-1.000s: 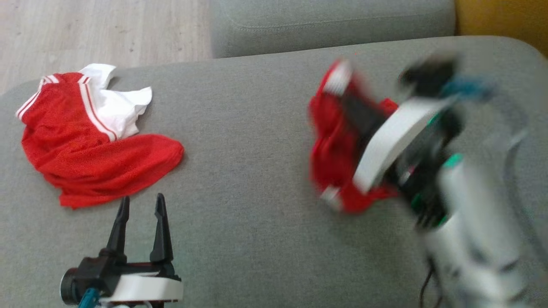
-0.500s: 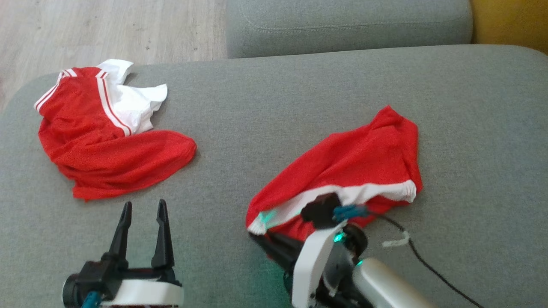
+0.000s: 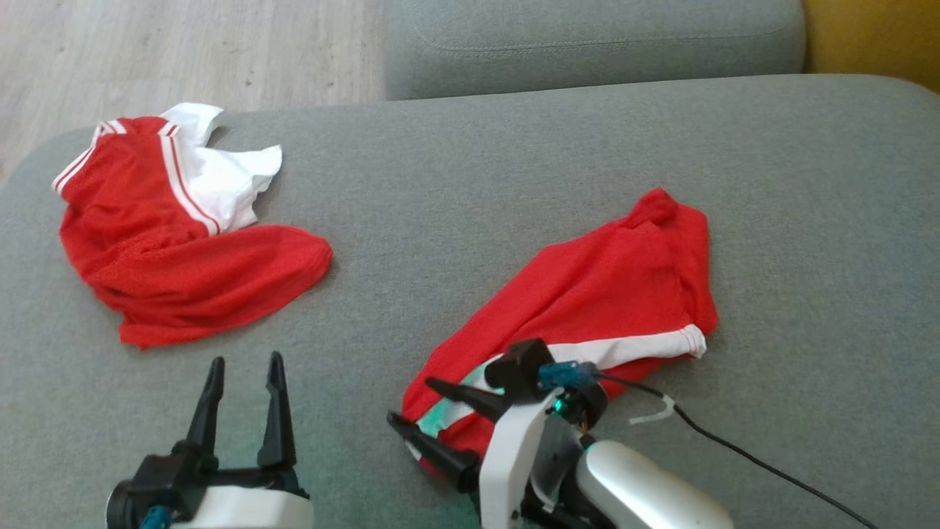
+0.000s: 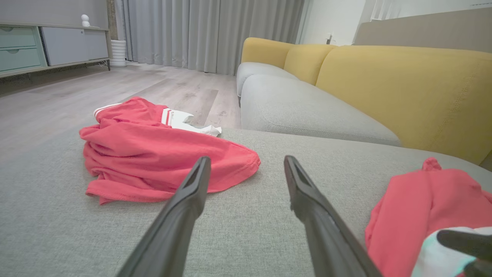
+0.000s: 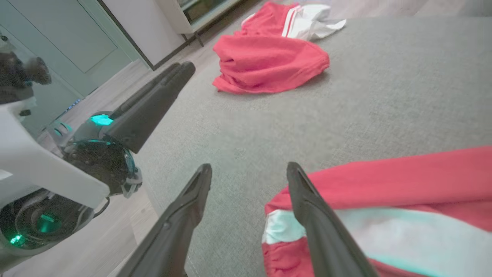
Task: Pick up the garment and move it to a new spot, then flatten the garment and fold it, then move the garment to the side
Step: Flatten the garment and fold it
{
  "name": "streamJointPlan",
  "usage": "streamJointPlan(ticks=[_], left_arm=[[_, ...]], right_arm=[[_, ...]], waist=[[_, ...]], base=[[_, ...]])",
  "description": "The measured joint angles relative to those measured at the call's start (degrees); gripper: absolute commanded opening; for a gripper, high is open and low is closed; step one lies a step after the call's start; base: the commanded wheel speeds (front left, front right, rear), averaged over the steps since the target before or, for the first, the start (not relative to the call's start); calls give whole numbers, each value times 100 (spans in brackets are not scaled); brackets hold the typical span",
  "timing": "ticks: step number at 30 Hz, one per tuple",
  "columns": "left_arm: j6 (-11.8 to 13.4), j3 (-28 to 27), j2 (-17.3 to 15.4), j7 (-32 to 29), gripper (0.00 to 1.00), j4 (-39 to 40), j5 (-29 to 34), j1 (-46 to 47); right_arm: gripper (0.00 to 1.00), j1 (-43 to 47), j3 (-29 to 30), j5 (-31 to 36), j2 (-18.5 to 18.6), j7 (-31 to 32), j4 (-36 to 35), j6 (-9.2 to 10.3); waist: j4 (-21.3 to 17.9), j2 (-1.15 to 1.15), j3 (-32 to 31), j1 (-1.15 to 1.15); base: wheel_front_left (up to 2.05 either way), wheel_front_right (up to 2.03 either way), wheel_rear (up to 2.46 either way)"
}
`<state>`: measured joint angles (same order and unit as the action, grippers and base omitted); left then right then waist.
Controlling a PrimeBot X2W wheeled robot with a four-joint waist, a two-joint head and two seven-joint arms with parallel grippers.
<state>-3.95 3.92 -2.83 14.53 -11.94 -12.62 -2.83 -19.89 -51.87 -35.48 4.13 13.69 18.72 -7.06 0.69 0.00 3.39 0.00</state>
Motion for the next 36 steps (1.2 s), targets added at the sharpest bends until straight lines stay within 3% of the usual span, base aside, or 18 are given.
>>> streamJointPlan(ticks=[8, 15, 20, 26, 36], left_arm=[[42, -85, -1, 1, 100, 33, -11, -7], [41, -121, -1, 0, 100, 104, -11, -10], [40, -85, -1, 0, 100, 104, -11, -2], [33, -69, -1, 0, 100, 102, -11, 13], [-14, -54, -1, 0, 100, 88, -4, 28]], right_arm=[[100, 266, 1308, 959, 149, -459, -603, 0], [100, 1183, 3529, 2034, 168, -345, -944, 0], [100, 1675, 4540, 2361, -21, -129, -947, 0], [100, 1802, 4925, 2241, -112, -49, -743, 0], [100, 1578, 4707, 1056, -133, -59, -275, 0]], waist=[[-187, 0, 3, 0], [-331, 0, 112, 0], [-336, 0, 196, 0], [-329, 0, 277, 0], [-253, 0, 288, 0]], base=[[0, 0, 0], [0, 0, 0], [0, 0, 0], [0, 0, 0], [0, 0, 0]])
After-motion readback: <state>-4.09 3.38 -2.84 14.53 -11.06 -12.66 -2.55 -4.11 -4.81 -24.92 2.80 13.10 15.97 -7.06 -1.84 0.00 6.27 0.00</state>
